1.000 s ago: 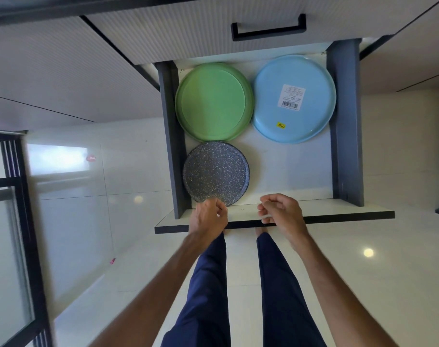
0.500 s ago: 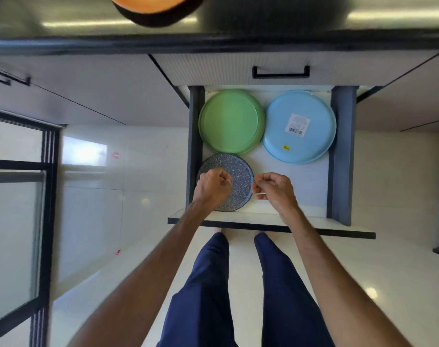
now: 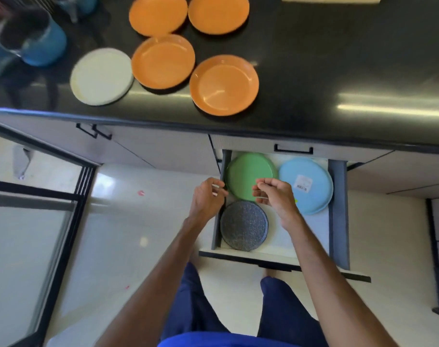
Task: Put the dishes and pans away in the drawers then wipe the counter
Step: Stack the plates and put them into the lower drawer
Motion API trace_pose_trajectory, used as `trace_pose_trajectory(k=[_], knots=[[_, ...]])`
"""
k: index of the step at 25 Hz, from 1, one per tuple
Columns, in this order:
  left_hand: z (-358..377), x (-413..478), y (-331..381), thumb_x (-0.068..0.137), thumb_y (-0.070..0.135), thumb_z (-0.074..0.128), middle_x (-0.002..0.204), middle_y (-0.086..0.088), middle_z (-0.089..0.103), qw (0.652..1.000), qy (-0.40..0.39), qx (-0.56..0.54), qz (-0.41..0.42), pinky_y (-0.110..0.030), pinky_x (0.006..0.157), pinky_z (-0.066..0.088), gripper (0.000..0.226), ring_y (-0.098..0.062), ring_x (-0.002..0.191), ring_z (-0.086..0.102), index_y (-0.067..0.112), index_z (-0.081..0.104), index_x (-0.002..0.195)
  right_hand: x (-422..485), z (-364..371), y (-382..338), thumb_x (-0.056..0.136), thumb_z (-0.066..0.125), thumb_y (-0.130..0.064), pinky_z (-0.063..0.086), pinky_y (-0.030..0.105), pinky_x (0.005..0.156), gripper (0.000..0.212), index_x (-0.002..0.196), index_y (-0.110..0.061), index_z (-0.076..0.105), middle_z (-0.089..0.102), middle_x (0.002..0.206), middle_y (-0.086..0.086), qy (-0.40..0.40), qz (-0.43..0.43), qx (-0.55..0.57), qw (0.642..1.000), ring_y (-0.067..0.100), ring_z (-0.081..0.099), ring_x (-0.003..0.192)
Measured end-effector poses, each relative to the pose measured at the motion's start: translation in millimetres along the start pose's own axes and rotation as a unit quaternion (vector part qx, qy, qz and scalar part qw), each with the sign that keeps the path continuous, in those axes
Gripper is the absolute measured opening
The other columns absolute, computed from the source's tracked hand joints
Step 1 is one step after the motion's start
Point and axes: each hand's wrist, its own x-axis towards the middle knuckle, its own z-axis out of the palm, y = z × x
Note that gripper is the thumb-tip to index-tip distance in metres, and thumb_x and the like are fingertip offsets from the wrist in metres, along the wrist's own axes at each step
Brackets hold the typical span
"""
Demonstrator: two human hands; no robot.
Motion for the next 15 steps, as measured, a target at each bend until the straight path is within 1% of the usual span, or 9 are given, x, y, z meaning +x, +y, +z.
trace_pose_trajectory(k=[3,4,7,9,12,13,15], knots=[[-57.4,8.7,-10.6,0.09,0.0,0.054,0.086,-0.001,0.078,0.999,-0.009,-0.047,-0.004,-0.034,0.059,0.059,0.023,-0.022,0.067,0.073,0.007,0.065,0.11,-15.6,51.0,-28.2,0.1,0.061,-0.005,0.06,0.028,0.068,0.015,0.11,-0.004,0.071,0.078,0.098,0.014,0.01,-0.015,0.034,0.999,0.019,0.073,0.081],[-79.9,12.4,-15.1,0.092,0.0,0.055,0.088,-0.004,0.078,0.998,-0.017,-0.059,-0.004,-0.037,0.059,0.059,0.022,-0.024,0.067,0.073,0.006,0.064,0.111,-21.2,71.9,-33.9,0.1,0.06,-0.005,0.06,0.028,0.069,0.015,0.109,-0.004,0.071,0.078,0.098,0.014,0.024,-0.018,0.042,0.999,0.019,0.073,0.08],[-140.6,28.7,-29.4,0.096,0.004,0.056,0.094,-0.006,0.077,0.996,-0.031,-0.082,0.006,-0.045,0.068,0.061,0.018,-0.03,0.077,0.075,0.006,0.063,0.112,-27.2,130.3,-42.0,0.099,0.061,-0.006,0.06,0.028,0.068,0.014,0.107,-0.007,0.073,0.079,0.097,0.013,0.052,-0.019,0.056,0.997,0.018,0.074,0.079],[-187.6,44.4,-38.5,0.098,0.006,0.055,0.098,-0.007,0.077,0.995,-0.042,-0.085,0.013,-0.043,0.069,0.062,0.018,-0.029,0.079,0.075,0.006,0.063,0.113,-25.7,168.8,-46.2,0.099,0.062,-0.007,0.062,0.03,0.071,0.013,0.105,-0.009,0.074,0.079,0.099,0.013,0.06,-0.016,0.045,0.997,0.019,0.075,0.081],[-247.5,62.6,-46.9,0.097,0.004,0.056,0.099,-0.01,0.077,0.995,-0.035,-0.089,0.029,-0.033,0.065,0.06,0.017,-0.028,0.079,0.074,0.004,0.064,0.112,-25.8,206.3,-56.9,0.099,0.063,-0.009,0.062,0.037,0.079,0.014,0.108,-0.008,0.074,0.079,0.1,0.013,0.063,-0.015,0.038,0.997,0.022,0.076,0.085],[-261.1,68.2,-45.4,0.096,0.004,0.057,0.098,-0.01,0.077,0.994,-0.03,-0.095,0.033,-0.031,0.065,0.06,0.017,-0.028,0.078,0.074,0.003,0.065,0.111,-26.3,212.4,-62.8,0.1,0.064,-0.01,0.062,0.038,0.08,0.014,0.109,-0.007,0.074,0.079,0.1,0.012,0.068,-0.019,0.044,0.997,0.023,0.076,0.086],[-283.9,76.1,-39.8,0.096,0.004,0.057,0.098,-0.011,0.077,0.993,-0.03,-0.105,0.043,-0.033,0.067,0.059,0.016,-0.026,0.075,0.073,0.002,0.066,0.11,-26.5,224.8,-74.3,0.1,0.064,-0.01,0.061,0.039,0.083,0.015,0.111,-0.007,0.073,0.08,0.099,0.011,0.074,-0.024,0.058,0.995,0.024,0.076,0.089]])
